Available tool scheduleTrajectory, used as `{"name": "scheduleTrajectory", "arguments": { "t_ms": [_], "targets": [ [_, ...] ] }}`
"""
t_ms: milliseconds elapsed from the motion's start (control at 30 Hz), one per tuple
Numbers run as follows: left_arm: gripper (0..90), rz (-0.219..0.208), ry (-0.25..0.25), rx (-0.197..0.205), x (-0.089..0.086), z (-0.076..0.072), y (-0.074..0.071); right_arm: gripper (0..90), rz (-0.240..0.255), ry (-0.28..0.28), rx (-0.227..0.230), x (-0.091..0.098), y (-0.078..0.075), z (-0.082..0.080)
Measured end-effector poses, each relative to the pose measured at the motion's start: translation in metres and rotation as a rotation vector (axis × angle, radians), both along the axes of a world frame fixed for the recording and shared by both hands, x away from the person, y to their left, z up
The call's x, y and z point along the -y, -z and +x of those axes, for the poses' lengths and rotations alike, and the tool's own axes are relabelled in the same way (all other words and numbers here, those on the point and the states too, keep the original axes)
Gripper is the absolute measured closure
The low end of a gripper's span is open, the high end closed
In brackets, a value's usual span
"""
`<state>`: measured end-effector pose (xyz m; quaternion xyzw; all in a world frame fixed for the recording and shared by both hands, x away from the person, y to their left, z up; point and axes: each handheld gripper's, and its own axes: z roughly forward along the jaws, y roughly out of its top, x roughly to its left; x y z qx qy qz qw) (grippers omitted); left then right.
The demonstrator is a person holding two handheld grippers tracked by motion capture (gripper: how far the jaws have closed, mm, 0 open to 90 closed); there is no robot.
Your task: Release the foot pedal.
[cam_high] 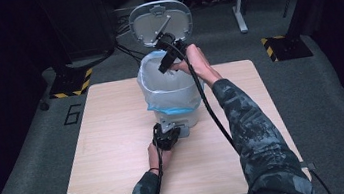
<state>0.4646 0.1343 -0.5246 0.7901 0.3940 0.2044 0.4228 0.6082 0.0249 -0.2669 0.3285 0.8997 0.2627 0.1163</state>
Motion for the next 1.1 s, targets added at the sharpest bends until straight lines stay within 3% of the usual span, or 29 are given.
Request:
{"name": "scheduleTrajectory", "arguments": {
  "t_ms": [33,167,200,233,467,867,1000,1067,1100],
  "targets": [
    [90.0,-0.001,0.000,0.000,0.000,0.000,0.000,14.3,0.012,-0.005,-0.008,0.001,0.000,-0.001],
    [90.0,-0.003,0.001,-0.003,0.000,0.000,0.000,4.5,0.046,-0.020,0.013,0.006,-0.005,-0.008],
    [90.0,-0.001,0.000,-0.001,0.000,0.000,0.000,4.1,0.056,-0.017,0.023,0.008,-0.005,-0.011],
    [90.0,-0.001,0.000,-0.001,0.000,0.000,0.000,3.8,0.066,-0.052,0.052,0.011,-0.005,-0.011],
    [90.0,0.003,-0.001,0.002,0.001,0.000,0.000,2.9,0.088,-0.022,0.059,0.029,-0.005,-0.028],
    [90.0,0.025,0.006,0.006,0.002,-0.001,-0.001,3.2,0.145,-0.005,0.131,0.076,-0.009,-0.057],
    [90.0,0.023,-0.009,0.024,0.003,-0.002,0.000,3.2,0.160,0.002,0.146,0.093,-0.008,-0.068],
    [81.5,0.031,-0.034,0.016,0.001,-0.002,-0.002,3.2,0.175,0.008,0.158,0.102,-0.007,-0.074],
    [74.2,0.022,-0.028,-0.010,-0.001,-0.002,-0.003,3.2,0.183,0.013,0.164,0.107,-0.007,-0.077]
  ]
}}
